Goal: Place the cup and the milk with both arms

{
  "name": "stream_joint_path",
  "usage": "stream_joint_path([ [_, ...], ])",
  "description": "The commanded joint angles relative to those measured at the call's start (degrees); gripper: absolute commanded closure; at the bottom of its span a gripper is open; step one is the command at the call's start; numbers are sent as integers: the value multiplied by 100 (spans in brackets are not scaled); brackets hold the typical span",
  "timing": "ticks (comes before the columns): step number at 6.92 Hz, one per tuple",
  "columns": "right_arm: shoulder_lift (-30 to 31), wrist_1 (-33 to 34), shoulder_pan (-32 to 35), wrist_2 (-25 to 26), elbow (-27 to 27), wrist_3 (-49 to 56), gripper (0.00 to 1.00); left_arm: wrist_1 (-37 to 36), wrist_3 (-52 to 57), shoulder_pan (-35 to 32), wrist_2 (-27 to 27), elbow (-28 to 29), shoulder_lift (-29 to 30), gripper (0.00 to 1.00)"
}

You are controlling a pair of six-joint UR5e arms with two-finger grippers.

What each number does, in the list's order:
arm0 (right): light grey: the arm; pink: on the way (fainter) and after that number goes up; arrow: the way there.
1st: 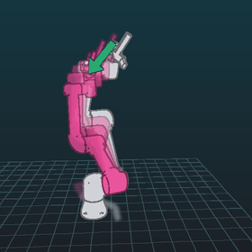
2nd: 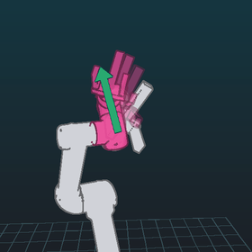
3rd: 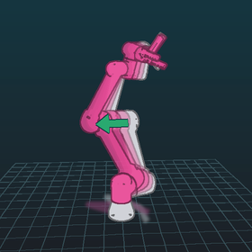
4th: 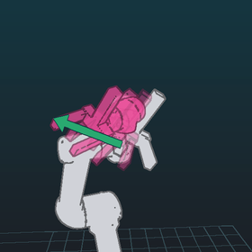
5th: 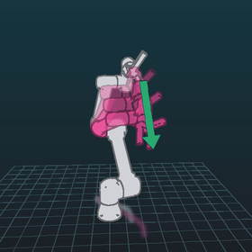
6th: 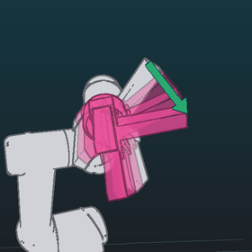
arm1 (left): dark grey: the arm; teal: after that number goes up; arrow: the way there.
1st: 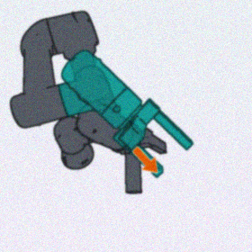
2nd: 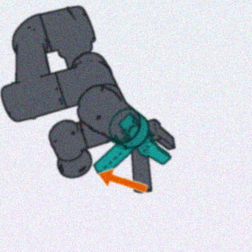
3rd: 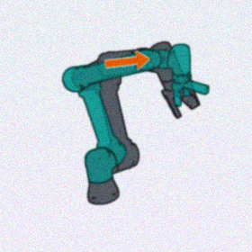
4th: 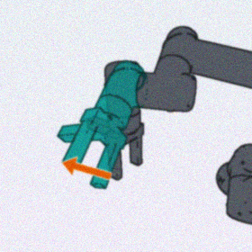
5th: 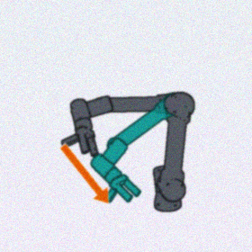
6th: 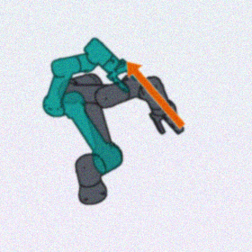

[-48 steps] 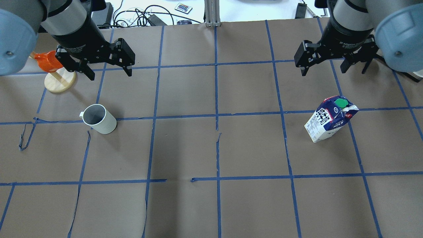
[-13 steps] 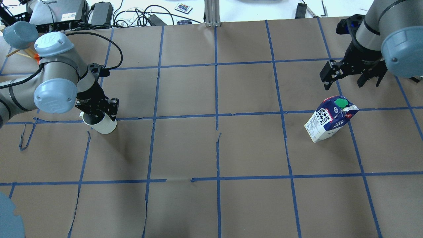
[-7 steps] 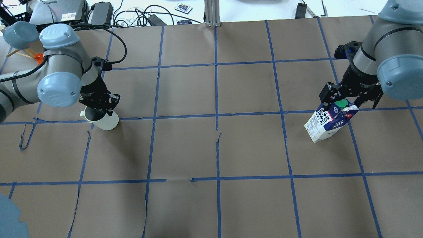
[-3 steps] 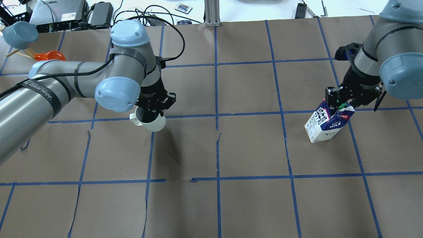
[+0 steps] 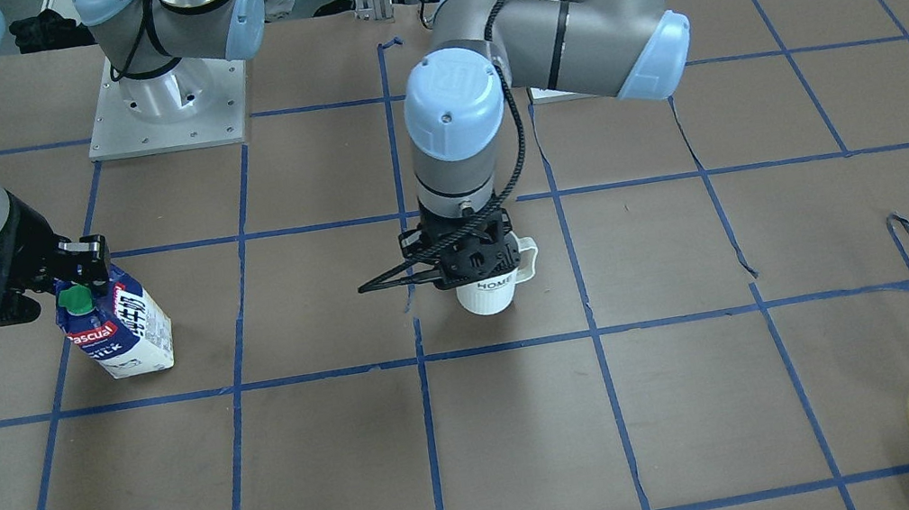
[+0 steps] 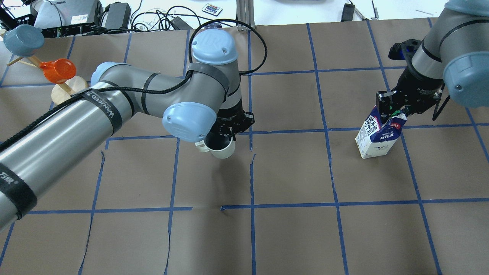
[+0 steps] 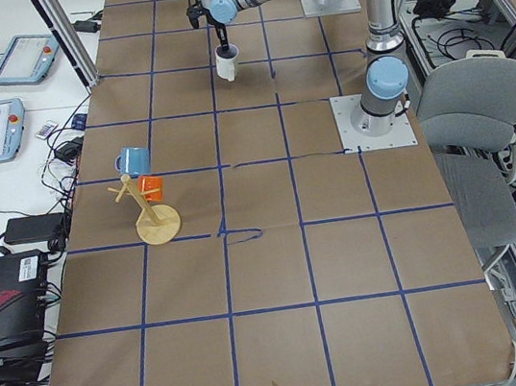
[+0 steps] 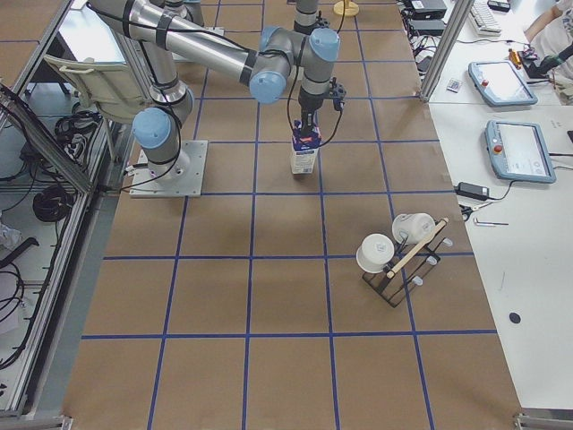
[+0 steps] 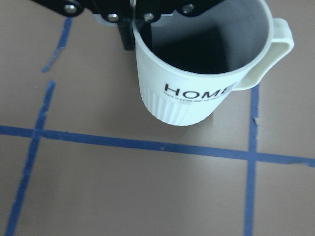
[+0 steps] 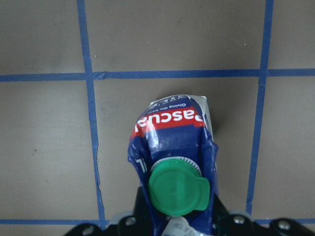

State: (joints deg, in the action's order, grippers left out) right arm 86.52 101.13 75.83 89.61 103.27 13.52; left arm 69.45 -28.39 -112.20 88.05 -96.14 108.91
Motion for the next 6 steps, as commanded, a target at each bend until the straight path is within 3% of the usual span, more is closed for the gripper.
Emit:
stream_joint_path([
  [1,-12,-41,10,-67,-176,-16,55,-80,-376,-520,-147,209,314,100],
  [3,-12,-15,10,-102,-211,-103,55,-272,-405,-566,-200,298,577,100],
  [4,-47,-32,37,-258,-359,-278,55,-291,-405,-583,-183,298,666,70],
  [5,-56,-41,37,-469,-395,-306,55,-317,-413,-575,-165,315,693,10],
  [6,-100,-50,63,-480,-395,-306,55,-352,-413,-574,-209,376,658,0],
])
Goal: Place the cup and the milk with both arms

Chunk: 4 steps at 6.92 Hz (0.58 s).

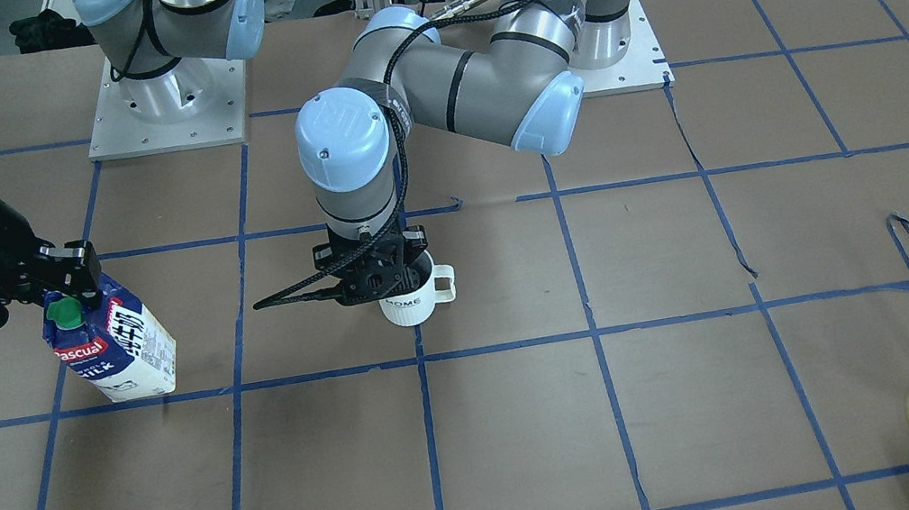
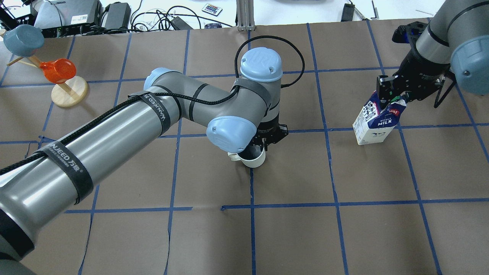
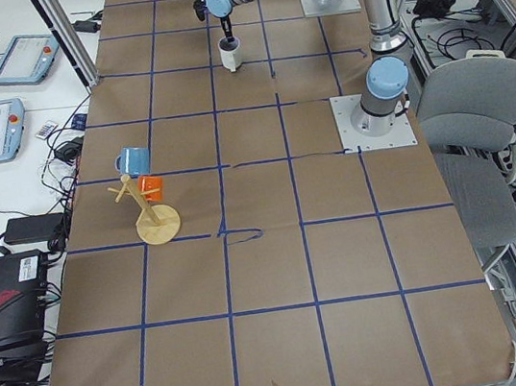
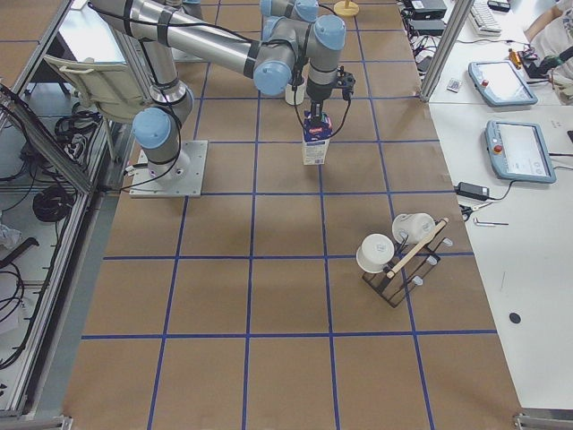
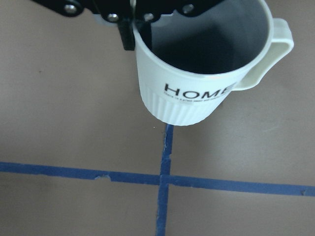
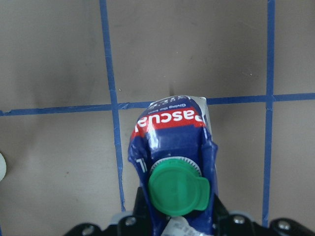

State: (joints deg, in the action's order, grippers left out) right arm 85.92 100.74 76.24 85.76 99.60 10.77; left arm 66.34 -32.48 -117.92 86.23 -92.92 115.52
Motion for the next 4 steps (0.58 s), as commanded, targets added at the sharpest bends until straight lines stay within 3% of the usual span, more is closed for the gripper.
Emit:
stream_joint_path([
  [1,-32,-19,93,-94,-20,-118,55,45,39,58,-10,150,-177,0],
  [4,-58,68,969,-94,-37,-1468,55,1255,837,977,43,931,-774,0],
])
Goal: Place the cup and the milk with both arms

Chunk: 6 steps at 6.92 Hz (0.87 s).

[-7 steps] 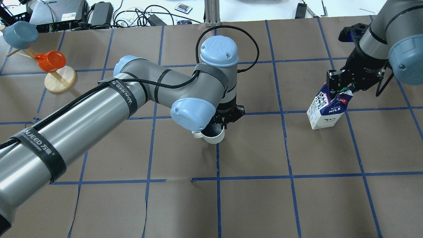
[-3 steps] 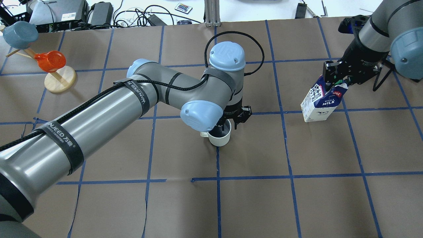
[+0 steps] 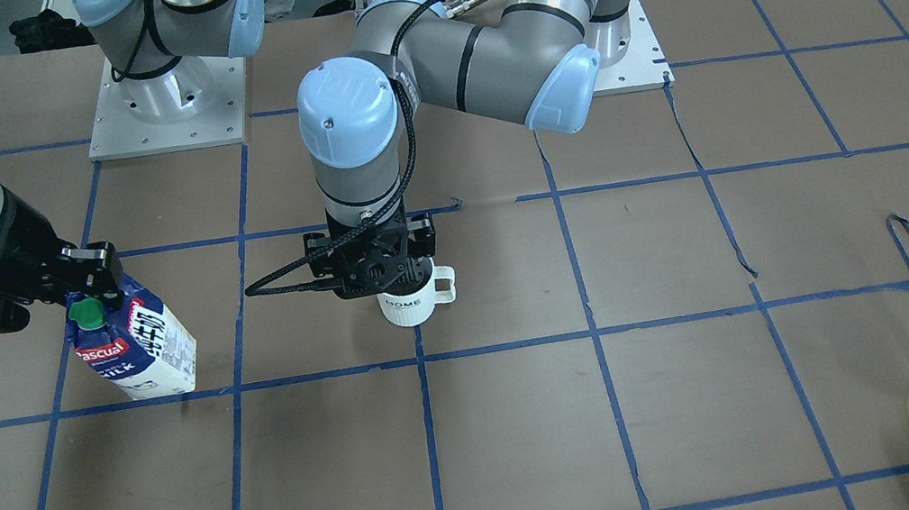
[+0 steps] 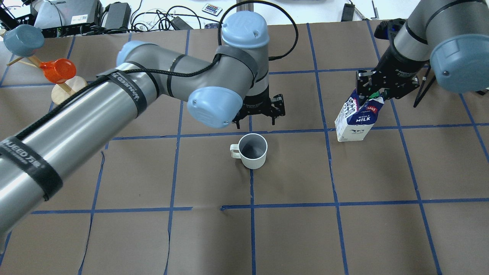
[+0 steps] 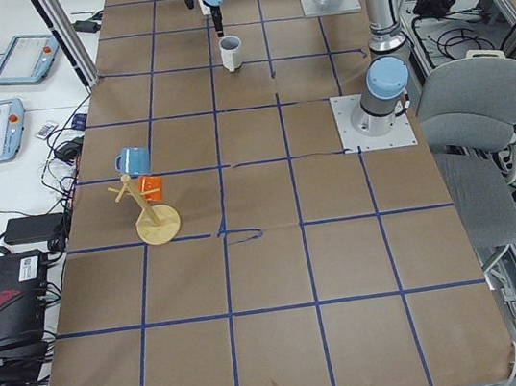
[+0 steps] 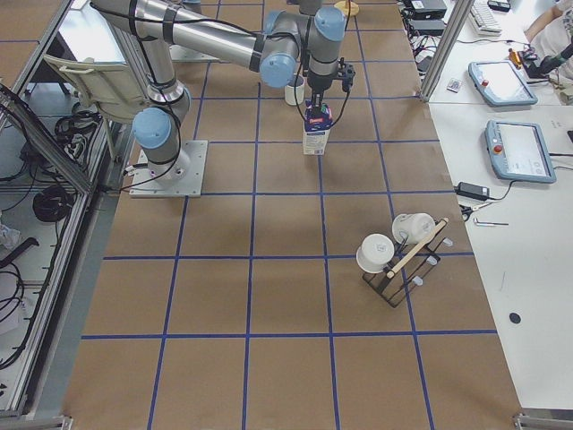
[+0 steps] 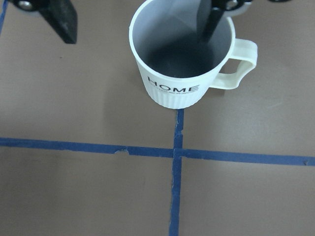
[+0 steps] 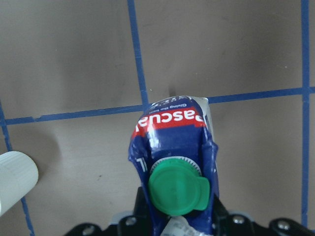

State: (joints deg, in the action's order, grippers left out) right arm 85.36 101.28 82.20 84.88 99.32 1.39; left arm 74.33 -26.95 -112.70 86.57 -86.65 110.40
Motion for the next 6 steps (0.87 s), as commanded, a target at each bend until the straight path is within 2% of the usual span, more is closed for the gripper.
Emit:
stream_joint_path([
  [1,-19,49,680,-7,8,-848,55,625,617,834,-34,333,-569,0],
  [2,-54,189,997,-7,9,-1277,55,1427,1021,1098,0,264,-946,0],
  [3,-150,364,1270,2,35,-1517,55,2123,1347,1353,18,254,-1342,5],
  [4,-160,358,1359,-15,44,-1545,55,2365,1811,1678,-8,97,-1641,8],
  [5,-169,366,1543,-41,35,-1702,55,2289,1973,2046,-26,-130,-1931,8],
  [6,-204,479,1728,-120,44,-1895,55,2297,2140,2111,18,-289,-2126,9],
])
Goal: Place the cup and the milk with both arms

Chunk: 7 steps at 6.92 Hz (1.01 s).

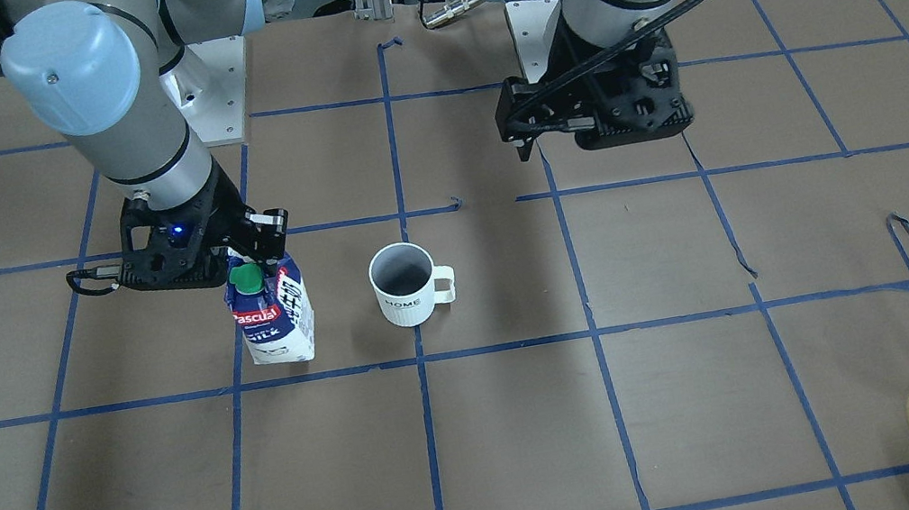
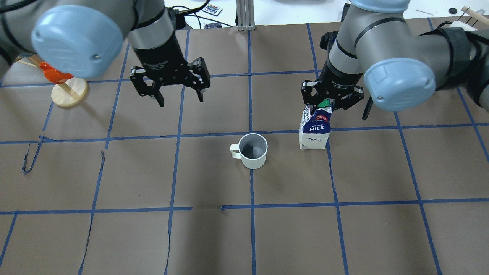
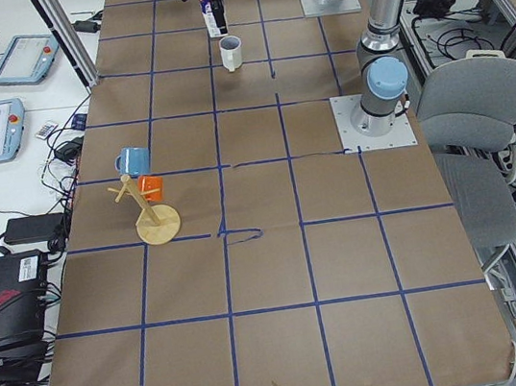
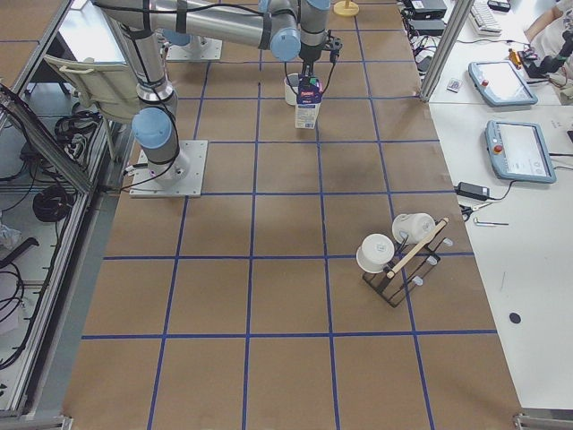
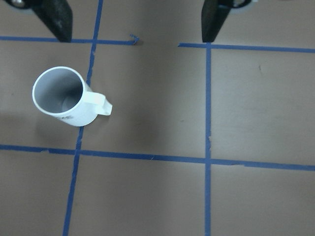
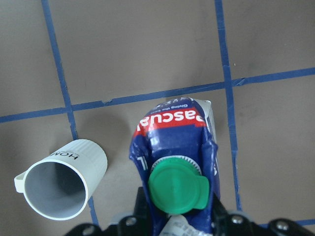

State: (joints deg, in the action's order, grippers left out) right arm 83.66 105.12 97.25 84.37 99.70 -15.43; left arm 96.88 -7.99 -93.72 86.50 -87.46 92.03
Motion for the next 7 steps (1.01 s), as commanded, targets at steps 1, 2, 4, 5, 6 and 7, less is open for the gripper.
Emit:
stream_joint_path([
  [1,-43,139,320,-70,6,-389,55,-237,271,292,60,-340,-395,9],
  [2,-43,149,417,-140,23,-399,55,-388,254,276,304,-602,-510,13],
  [4,-183,306,496,-149,50,-426,55,-661,211,267,535,-869,-686,5],
  [5,-210,324,584,-149,67,-426,55,-853,201,275,535,-851,-660,0],
  [6,-245,438,628,-149,76,-434,55,-994,201,275,526,-851,-634,0],
  [7,-262,482,637,-158,76,-435,55,-1004,280,267,491,-842,-582,0],
])
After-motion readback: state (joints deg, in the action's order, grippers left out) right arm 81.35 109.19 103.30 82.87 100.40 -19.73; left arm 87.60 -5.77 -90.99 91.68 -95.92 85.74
